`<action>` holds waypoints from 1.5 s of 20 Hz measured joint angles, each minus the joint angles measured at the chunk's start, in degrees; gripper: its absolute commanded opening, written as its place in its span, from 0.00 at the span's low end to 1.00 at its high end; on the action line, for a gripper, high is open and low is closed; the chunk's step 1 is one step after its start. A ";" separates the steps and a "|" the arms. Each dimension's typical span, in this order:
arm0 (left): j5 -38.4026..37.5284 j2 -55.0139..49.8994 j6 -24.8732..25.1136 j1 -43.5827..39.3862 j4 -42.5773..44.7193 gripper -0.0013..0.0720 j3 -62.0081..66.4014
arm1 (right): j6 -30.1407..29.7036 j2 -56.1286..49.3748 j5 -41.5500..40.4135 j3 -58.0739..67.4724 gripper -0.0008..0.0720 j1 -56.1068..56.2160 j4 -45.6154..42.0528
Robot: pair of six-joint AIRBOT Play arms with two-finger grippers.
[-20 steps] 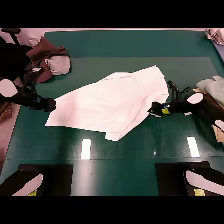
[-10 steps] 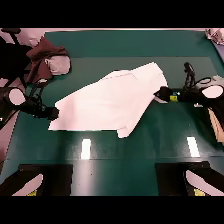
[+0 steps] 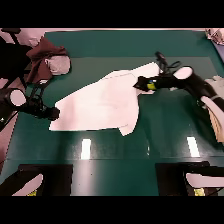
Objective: Fold the shirts.
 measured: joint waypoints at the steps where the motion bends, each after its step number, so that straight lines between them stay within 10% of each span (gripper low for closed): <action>1: 0.04 -0.02 0.00 0.00 0.00 0.59 0.00 | 0.42 -2.49 0.04 2.34 0.04 1.68 0.00; 2: 0.04 -0.02 0.00 0.00 0.00 0.59 0.00 | 0.68 -4.98 0.02 4.66 0.05 3.15 0.02; 5: 0.09 -0.02 0.00 0.00 0.00 0.59 0.00 | 1.51 -11.87 0.63 10.86 0.49 5.99 0.00; 21: 0.22 -0.02 -0.13 0.00 1.11 0.59 -1.05 | 8.39 -10.95 28.96 25.62 0.54 1.36 -25.20; 30: 2.64 -0.02 -2.60 4.33 5.60 0.59 -2.51 | 7.61 1.90 13.33 -3.06 0.80 -2.99 -19.19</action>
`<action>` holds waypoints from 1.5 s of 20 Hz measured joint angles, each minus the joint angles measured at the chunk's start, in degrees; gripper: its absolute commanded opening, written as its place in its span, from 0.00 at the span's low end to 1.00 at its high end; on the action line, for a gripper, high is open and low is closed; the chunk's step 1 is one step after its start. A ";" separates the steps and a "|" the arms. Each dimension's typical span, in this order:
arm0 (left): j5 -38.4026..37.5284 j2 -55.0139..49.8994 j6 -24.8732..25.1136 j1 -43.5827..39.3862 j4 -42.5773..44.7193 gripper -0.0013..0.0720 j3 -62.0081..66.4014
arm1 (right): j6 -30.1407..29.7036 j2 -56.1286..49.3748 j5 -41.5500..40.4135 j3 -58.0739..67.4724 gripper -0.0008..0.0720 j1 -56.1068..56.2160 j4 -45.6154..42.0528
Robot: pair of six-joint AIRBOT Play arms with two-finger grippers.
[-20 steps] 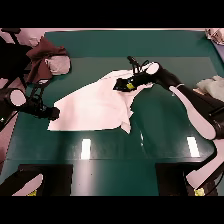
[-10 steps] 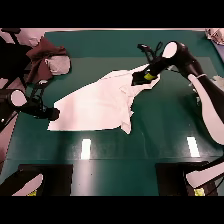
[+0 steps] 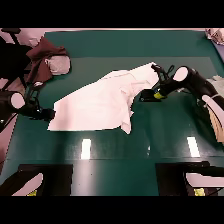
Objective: Fold the shirts.
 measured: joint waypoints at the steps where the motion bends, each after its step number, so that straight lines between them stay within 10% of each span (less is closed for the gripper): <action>1: 0.15 0.00 -0.15 1.40 -0.46 0.59 -0.02 | -0.83 0.24 -2.36 -1.55 0.80 -0.66 2.43; 11: 1.92 0.00 0.98 5.60 -5.49 0.59 -0.11 | -6.25 -4.22 -17.79 -5.35 0.80 0.48 22.14; 30: 1.99 0.00 1.14 5.73 -6.21 0.59 -4.26 | -7.19 -13.03 -28.96 8.20 0.71 5.64 29.20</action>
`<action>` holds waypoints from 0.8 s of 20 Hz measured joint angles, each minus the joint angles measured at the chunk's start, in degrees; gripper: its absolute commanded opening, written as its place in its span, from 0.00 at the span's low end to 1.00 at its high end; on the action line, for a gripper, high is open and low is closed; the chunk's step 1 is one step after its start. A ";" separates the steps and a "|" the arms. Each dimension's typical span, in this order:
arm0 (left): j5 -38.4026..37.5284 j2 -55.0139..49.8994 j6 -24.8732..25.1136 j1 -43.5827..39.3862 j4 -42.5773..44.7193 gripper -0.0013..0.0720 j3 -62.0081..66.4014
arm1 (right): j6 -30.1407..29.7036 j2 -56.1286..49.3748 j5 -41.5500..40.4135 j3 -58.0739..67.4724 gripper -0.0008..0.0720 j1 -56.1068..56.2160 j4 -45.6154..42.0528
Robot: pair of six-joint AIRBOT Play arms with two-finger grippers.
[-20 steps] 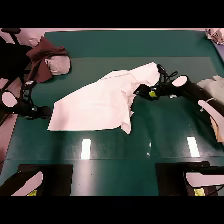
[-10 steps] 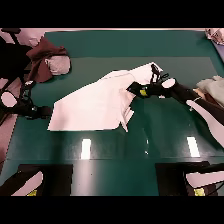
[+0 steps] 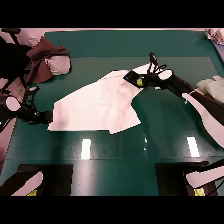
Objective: Fold the shirts.
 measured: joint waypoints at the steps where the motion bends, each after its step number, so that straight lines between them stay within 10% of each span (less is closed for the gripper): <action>1: -0.02 0.00 0.00 0.00 -0.02 0.59 -0.09 | 0.04 -0.72 1.49 0.87 0.71 -0.31 -0.72; 16: 0.44 0.00 0.00 0.00 -0.22 0.59 -0.28 | -1.57 -3.93 12.35 3.37 0.71 -0.33 -11.82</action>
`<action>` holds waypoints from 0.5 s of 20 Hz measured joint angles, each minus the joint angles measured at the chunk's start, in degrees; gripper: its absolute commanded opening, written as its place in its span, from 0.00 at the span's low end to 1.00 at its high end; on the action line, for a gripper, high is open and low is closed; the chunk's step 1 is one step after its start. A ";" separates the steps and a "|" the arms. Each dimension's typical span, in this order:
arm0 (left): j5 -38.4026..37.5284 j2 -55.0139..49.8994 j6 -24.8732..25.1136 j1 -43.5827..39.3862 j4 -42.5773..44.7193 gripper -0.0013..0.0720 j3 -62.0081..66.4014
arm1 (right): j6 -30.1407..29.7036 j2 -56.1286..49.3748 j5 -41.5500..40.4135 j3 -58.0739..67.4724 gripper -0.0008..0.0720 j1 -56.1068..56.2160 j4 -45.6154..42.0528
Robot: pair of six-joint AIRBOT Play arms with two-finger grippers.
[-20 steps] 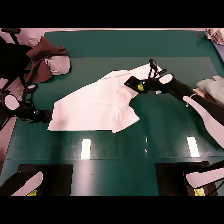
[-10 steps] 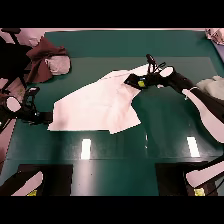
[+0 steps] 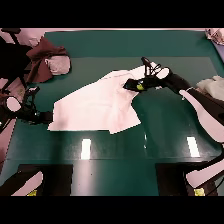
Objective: Fold the shirts.
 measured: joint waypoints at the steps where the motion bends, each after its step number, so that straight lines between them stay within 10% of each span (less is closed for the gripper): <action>1: 0.00 0.00 0.00 0.00 0.00 0.59 0.00 | -0.26 -0.59 0.33 0.00 0.71 0.42 -0.37; 10: 0.37 0.00 0.00 0.00 0.00 0.59 0.00 | -0.98 2.58 6.36 0.04 0.69 -0.50 -10.40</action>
